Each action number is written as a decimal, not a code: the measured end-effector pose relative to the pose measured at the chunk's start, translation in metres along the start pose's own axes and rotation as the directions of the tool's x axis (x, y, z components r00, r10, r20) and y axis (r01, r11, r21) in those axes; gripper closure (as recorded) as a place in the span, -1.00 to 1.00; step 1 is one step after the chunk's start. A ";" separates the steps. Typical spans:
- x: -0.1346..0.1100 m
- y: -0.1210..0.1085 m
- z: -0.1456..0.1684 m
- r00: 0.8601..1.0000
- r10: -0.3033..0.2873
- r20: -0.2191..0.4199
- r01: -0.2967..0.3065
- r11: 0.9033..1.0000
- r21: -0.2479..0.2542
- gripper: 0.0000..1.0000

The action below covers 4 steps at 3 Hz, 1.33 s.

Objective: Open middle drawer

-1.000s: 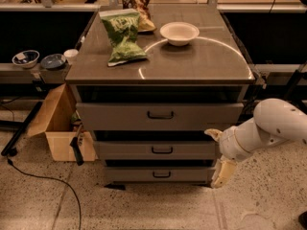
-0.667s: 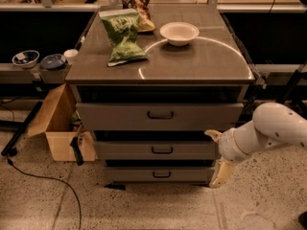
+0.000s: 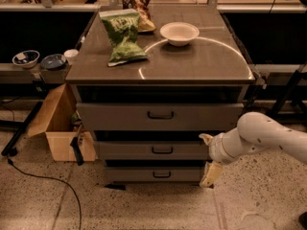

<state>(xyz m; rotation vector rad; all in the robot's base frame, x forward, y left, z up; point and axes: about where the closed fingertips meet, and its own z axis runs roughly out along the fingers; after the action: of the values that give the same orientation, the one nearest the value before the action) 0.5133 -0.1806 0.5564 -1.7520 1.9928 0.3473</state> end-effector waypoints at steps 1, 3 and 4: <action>-0.001 -0.004 0.021 1.000 0.003 -0.019 -0.003 1.000 -0.009 -1.00; -0.009 -0.014 0.063 0.999 0.029 -0.020 -0.030 0.999 -0.028 -1.00; -0.012 -0.028 0.085 0.999 0.040 0.002 -0.040 0.998 -0.045 -1.00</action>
Offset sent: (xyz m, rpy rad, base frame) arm 0.0232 0.0370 -0.0498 -0.0236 0.0431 -0.0119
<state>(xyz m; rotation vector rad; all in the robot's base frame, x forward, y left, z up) 0.5567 -0.1342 0.4921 -1.7392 2.0352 0.4105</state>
